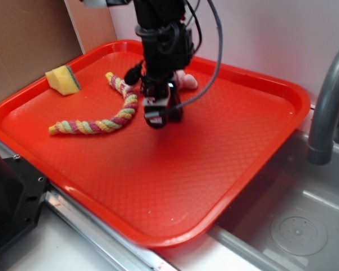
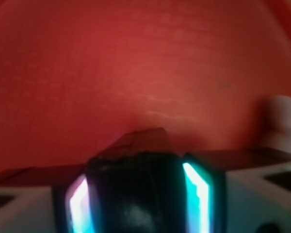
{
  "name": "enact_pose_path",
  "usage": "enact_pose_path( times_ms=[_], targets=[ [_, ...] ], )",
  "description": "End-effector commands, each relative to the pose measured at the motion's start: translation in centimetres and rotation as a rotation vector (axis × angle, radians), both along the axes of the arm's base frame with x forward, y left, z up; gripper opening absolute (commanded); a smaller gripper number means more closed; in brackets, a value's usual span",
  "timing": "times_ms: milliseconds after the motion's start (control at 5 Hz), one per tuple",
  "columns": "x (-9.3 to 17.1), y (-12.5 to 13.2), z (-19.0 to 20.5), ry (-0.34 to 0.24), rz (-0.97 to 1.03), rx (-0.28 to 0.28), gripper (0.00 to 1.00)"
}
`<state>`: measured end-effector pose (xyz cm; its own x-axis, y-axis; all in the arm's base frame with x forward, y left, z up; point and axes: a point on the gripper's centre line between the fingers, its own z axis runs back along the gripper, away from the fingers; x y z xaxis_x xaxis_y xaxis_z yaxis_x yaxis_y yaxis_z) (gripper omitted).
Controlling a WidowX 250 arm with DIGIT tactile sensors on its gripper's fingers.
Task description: Grab the black box.
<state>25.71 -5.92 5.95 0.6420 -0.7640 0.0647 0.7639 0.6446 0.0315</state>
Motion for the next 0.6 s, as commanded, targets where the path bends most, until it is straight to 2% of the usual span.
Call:
enact_pose_path(
  times_ms=[0,200,400],
  targets=[
    [-0.8,2.0,12.0,-0.259,0.485,-0.084,0.0],
    [-2.1,2.1,16.9,-0.245,0.59,-0.225,0.0],
    [-1.6,2.0,19.4,-0.167,0.573,-0.353,0.0]
  ],
)
